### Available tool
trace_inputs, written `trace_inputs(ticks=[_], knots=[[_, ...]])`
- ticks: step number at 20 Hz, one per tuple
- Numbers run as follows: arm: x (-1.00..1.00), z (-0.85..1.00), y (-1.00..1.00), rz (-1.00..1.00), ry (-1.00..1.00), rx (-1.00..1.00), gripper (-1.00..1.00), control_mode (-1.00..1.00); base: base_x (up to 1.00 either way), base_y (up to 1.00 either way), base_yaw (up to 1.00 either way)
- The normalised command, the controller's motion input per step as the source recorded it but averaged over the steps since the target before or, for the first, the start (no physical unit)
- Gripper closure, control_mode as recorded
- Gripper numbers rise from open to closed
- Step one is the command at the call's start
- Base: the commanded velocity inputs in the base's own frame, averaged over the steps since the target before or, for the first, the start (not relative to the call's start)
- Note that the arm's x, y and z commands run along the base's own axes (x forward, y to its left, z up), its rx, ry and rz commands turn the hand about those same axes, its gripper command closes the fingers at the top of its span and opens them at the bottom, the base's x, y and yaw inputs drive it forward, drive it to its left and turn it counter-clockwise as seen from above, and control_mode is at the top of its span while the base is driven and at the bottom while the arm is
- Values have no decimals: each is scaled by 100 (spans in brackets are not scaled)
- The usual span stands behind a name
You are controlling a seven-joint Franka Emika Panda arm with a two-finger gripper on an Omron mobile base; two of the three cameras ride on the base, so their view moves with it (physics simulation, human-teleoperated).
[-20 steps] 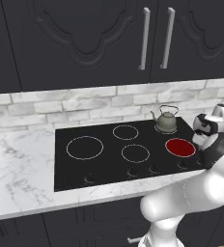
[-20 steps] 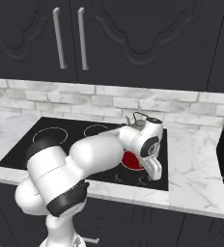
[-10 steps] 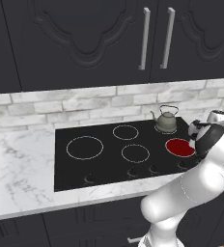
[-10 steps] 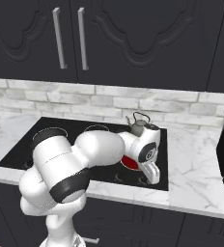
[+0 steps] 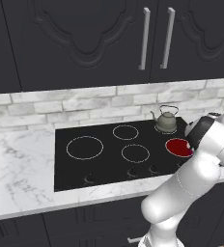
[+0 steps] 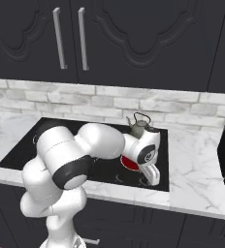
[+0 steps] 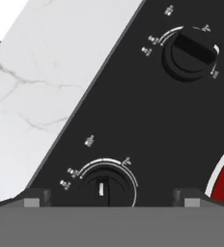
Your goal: Turn off the front right burner of the stove.
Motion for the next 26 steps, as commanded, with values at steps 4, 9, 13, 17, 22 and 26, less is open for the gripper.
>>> trace_inputs(ticks=[4, 9, 13, 17, 22, 26], knots=[[3, -7, -1, 0, 0, 0, -100, -100, 0, 0, 0], [0, 0, -8, 0, 0, 0, -100, -100, 0, 0, 0], [-2, 0, -8, 0, 0, 0, -100, -100, 0, 0, 0], [-2, 0, -1, 0, 0, 0, -100, -100, 0, 0, 0], [0, 0, 0, 0, 0, 0, -100, -100, 0, 0, 0], [0, 0, 0, 0, 0, 0, -100, -100, 0, 0, 0]])
